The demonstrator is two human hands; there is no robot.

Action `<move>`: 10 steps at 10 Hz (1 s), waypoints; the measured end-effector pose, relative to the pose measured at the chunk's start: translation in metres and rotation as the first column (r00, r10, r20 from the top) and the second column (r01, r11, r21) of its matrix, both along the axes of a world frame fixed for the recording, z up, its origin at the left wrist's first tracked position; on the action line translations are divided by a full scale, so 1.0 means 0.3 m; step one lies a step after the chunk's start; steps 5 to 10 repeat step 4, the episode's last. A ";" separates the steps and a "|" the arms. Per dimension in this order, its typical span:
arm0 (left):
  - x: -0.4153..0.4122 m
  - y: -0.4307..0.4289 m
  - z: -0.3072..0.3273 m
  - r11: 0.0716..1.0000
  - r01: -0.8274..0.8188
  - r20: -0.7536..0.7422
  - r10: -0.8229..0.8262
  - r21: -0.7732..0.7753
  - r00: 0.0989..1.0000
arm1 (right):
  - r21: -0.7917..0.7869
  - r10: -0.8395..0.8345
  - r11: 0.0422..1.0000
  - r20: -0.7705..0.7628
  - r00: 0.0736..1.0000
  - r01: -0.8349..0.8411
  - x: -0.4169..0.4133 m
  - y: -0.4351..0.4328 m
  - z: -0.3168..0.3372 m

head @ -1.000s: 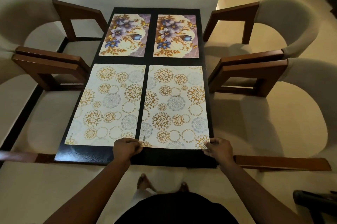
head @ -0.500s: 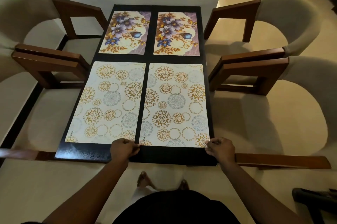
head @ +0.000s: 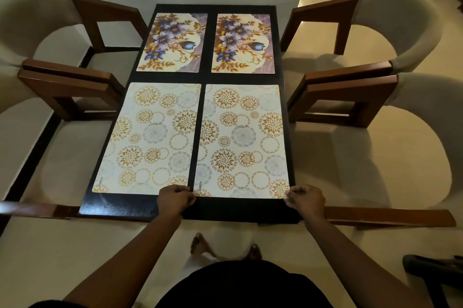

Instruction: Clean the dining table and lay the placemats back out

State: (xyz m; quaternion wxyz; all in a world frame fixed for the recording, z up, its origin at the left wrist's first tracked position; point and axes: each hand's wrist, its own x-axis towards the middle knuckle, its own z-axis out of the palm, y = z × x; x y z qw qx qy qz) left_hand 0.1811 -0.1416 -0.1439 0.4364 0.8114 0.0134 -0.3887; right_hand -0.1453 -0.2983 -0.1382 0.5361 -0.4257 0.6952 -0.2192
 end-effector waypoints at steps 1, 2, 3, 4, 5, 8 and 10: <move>-0.001 0.003 -0.001 1.000 0.013 0.021 -0.014 0.013 1.000 | -0.025 0.030 0.999 -0.049 0.998 -0.031 -0.004 0.002 0.003; -0.008 0.003 0.014 0.999 0.045 0.040 -0.045 0.015 0.998 | -0.055 0.061 0.996 -0.110 0.992 -0.068 -0.011 0.003 0.012; -0.020 -0.009 0.031 0.998 0.065 0.050 -0.064 -0.018 0.997 | -0.113 0.120 0.983 -0.219 0.968 -0.147 -0.020 -0.003 0.009; -0.044 -0.033 0.074 0.994 0.108 0.095 -0.105 -0.019 0.990 | -0.167 0.168 0.960 -0.299 0.939 -0.225 -0.017 -0.007 0.027; -0.044 -0.033 0.074 0.994 0.108 0.095 -0.105 -0.019 0.990 | -0.167 0.168 0.960 -0.299 0.939 -0.225 -0.017 -0.007 0.027; -0.044 -0.033 0.074 0.994 0.108 0.095 -0.105 -0.019 0.990 | -0.167 0.168 0.960 -0.299 0.939 -0.225 -0.017 -0.007 0.027; -0.044 -0.033 0.074 0.994 0.108 0.095 -0.105 -0.019 0.990 | -0.167 0.168 0.960 -0.299 0.939 -0.225 -0.017 -0.007 0.027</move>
